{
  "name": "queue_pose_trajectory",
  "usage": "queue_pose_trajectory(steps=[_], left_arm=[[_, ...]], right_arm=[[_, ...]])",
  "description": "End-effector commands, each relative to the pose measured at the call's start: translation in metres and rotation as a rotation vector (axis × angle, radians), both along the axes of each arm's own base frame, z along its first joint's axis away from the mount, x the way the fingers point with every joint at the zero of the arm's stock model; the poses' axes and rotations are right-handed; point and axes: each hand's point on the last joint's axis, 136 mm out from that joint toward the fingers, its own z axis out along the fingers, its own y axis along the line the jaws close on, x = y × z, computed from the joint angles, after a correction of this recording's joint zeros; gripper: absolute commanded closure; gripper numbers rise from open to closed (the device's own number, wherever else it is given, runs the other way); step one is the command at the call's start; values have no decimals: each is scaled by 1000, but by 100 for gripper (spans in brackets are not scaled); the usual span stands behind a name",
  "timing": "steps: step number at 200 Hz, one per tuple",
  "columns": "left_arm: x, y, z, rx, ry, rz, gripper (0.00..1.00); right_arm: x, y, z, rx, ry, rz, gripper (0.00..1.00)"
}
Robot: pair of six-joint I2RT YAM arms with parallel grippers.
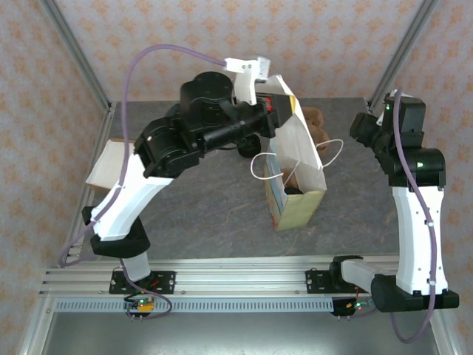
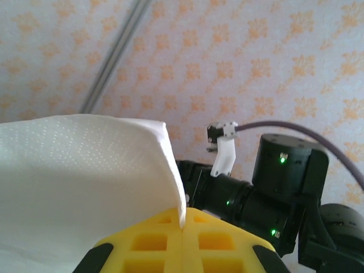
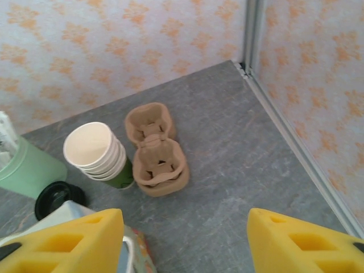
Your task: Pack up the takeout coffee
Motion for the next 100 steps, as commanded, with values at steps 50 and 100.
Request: queue_pose_trajectory(steps=[50, 100], left_arm=[[25, -50, -83, 171, 81, -14, 100], [57, -64, -150, 394, 66, 68, 100]], right_arm=[[-11, -6, -19, 43, 40, -14, 40], [-11, 0, -26, 61, 49, 12, 40]])
